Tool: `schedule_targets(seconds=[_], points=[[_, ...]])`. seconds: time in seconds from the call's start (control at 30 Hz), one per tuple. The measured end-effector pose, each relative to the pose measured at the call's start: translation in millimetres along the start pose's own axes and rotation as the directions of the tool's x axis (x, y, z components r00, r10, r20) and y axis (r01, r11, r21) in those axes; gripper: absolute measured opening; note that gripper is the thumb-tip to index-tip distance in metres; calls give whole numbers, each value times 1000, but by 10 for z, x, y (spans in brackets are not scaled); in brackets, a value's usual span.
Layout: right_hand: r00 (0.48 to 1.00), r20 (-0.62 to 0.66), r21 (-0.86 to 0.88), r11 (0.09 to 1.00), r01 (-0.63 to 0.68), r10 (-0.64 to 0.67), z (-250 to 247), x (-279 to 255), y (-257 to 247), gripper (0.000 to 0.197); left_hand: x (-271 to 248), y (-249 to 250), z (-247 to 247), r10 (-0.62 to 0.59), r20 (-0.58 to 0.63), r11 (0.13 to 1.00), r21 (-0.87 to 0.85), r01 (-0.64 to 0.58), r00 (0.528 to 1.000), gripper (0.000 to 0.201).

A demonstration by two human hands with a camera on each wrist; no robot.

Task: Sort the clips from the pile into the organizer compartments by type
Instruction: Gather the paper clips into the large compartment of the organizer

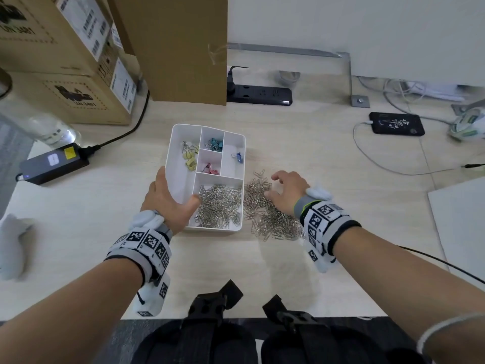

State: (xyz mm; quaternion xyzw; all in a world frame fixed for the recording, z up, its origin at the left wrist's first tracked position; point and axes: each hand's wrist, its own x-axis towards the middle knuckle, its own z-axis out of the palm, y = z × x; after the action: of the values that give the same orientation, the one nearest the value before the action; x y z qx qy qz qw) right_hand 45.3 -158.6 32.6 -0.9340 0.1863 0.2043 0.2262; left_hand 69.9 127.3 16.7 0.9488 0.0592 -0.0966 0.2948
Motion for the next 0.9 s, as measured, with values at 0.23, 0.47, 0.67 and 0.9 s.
schedule_targets(seconds=[0.23,0.47,0.67,0.9], points=[[992,34,-280,952,123,-119,306,-123,124,91,-14,22,-10,-8,-2,1000,5,8,1000,95],[984,9,-230,957,177,-180,311,-92,110,44,-5,14,-13,-1,1,1000,9,1,1000,94],[984,10,-103,978,180,-180,261,-32,122,26,10,-10,1,-6,-6,1000,17,6,1000,97],[998,30,263,963,-54,47,128,25,172,14,16,-21,-4,-14,13,1000,11,13,1000,98]])
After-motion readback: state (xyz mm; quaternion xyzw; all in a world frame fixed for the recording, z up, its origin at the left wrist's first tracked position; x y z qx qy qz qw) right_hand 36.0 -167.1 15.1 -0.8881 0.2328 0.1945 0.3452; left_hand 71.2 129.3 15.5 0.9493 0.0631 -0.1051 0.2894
